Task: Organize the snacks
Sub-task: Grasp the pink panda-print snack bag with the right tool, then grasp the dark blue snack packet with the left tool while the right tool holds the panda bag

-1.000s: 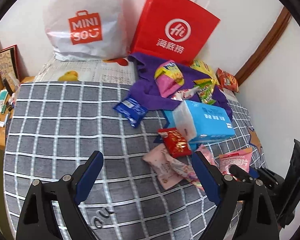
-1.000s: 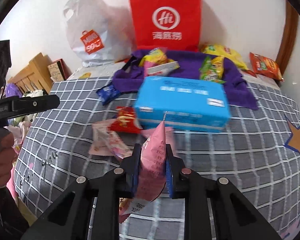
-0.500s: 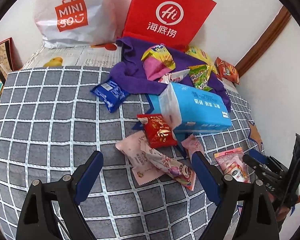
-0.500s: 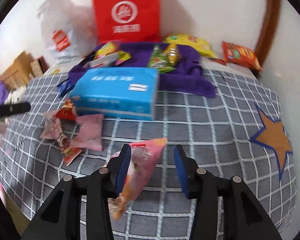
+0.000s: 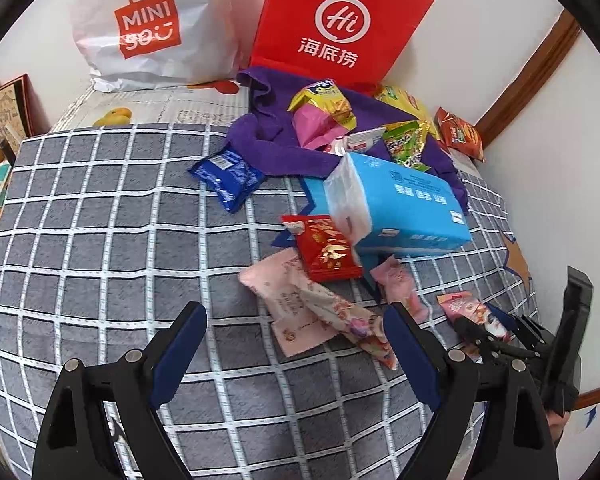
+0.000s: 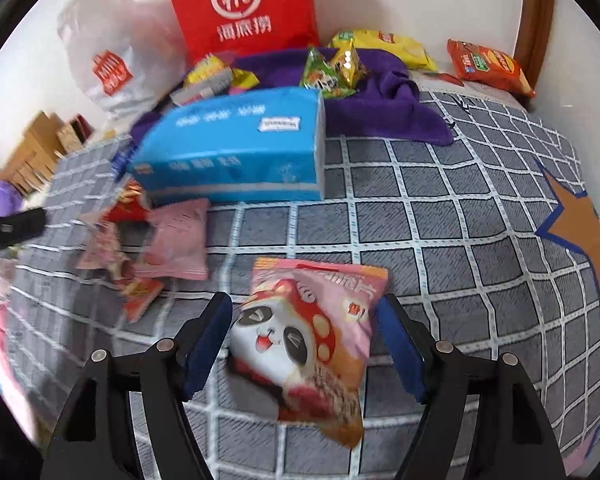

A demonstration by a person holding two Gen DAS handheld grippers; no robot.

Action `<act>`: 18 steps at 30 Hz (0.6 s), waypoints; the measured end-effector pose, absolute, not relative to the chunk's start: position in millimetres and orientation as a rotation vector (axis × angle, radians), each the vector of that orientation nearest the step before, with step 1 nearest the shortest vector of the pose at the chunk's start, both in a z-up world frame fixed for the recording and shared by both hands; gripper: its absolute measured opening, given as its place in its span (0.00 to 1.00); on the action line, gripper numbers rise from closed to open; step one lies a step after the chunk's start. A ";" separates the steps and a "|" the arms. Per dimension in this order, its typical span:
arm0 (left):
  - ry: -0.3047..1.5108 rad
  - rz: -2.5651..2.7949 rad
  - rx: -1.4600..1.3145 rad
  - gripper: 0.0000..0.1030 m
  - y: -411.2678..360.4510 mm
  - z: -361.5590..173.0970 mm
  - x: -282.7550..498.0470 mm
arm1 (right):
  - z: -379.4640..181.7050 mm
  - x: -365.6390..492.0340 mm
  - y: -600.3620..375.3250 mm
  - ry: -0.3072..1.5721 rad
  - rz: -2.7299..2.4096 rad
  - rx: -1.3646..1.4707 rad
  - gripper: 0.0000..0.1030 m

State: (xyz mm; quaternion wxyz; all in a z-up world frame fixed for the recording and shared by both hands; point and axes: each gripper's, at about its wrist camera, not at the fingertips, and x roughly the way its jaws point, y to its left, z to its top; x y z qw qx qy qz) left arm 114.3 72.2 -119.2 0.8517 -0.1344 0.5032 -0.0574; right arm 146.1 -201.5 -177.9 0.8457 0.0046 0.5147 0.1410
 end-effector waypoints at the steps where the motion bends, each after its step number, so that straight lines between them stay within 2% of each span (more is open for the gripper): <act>1: 1.057 -0.112 -0.276 0.86 75.6 -120.1 113.9 | -181.8 148.5 -200.4 1.099 0.294 0.003 0.66; 2: 1.056 -0.105 -0.272 0.86 77.8 -121.1 114.1 | -184.9 150.5 -200.2 1.111 0.292 -0.002 0.57; 5: 1.061 -0.073 -0.260 0.86 86.2 -126.6 118.4 | -184.7 152.6 -204.0 1.094 0.303 0.002 0.54; 10: 1.071 -0.022 -0.235 0.86 91.7 -134.4 139.2 | -174.9 153.1 -214.7 0.981 0.297 -0.004 0.54; 18: 1.057 0.063 -0.113 0.85 81.6 -138.5 186.3 | -195.4 163.4 -227.8 0.948 0.260 -0.001 0.54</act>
